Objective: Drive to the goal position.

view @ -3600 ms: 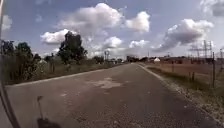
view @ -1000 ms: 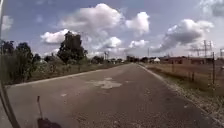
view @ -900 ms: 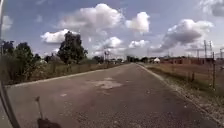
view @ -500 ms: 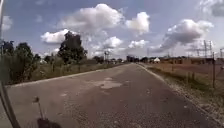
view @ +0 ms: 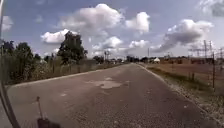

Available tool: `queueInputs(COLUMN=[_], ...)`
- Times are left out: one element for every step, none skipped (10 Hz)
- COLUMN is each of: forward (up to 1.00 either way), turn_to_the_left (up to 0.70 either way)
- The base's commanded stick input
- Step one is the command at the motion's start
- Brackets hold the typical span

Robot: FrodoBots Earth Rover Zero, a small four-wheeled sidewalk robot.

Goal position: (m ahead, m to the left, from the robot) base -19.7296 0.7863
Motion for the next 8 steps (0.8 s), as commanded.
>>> queueInputs(forward=[0.04, 0.04, 0.04, 0.04, 0.04, 0.04, 0.04, 0.04], turn_to_the_left=[0.00, 0.00, 0.00, 0.00, 0.00, 0.00, 0.00, 0.00])
